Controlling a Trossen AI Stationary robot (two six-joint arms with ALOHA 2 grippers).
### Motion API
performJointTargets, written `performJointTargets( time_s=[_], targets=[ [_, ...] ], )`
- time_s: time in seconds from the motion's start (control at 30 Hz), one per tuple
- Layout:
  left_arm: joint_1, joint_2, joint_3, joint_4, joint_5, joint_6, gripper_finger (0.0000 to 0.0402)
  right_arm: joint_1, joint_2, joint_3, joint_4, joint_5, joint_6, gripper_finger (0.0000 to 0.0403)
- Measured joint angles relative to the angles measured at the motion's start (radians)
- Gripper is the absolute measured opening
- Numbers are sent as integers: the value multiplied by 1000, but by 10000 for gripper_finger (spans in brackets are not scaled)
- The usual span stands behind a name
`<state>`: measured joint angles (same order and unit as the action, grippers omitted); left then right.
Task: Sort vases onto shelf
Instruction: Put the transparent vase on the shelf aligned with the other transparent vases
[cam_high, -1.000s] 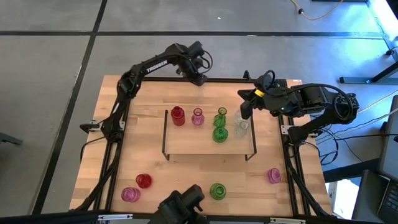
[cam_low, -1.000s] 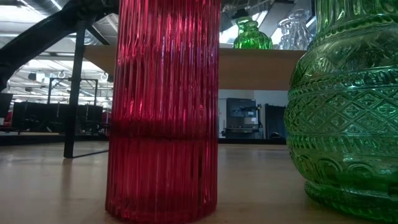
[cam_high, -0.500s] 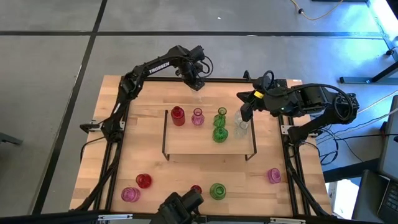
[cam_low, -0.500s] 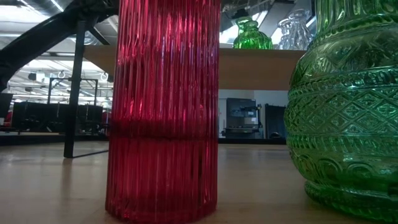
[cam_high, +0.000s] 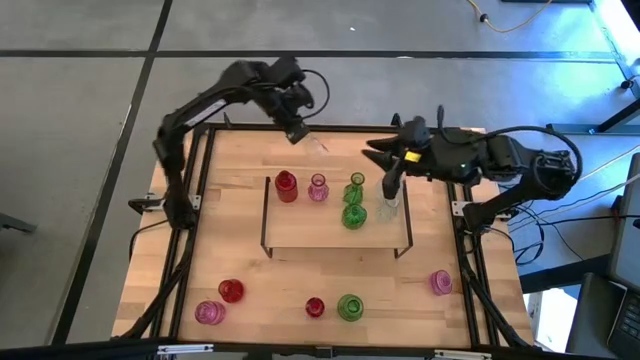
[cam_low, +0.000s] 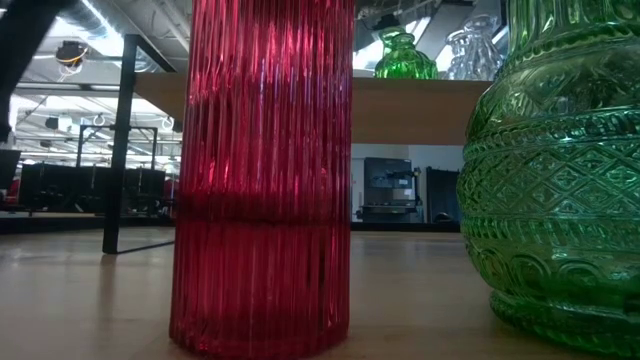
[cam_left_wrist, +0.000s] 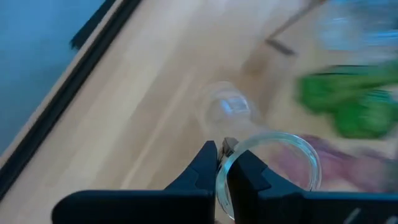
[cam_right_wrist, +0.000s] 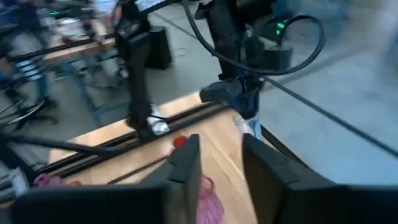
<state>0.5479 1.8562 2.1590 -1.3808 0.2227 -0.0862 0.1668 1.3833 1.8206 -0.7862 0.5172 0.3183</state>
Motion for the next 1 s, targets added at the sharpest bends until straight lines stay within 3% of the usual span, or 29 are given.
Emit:
performJointTargets(
  time_s=[0.2,0.37,0.53,0.7,1.0],
  targets=[
    [-152,-148,0,29,-44,-115,10,-62,74,0,88,-223,-157,185],
    [-278,-196,0,68,-126,-217,10,-104,159,0,105,-374,-228,221],
    [-358,-197,0,77,-236,-247,10,-104,200,-1,160,-335,-306,223],
    [-362,-197,0,72,-318,-259,10,-109,201,-1,169,-289,-317,221],
    [-403,-197,0,142,-257,-237,10,-115,201,0,213,-301,-324,221]
  ],
)
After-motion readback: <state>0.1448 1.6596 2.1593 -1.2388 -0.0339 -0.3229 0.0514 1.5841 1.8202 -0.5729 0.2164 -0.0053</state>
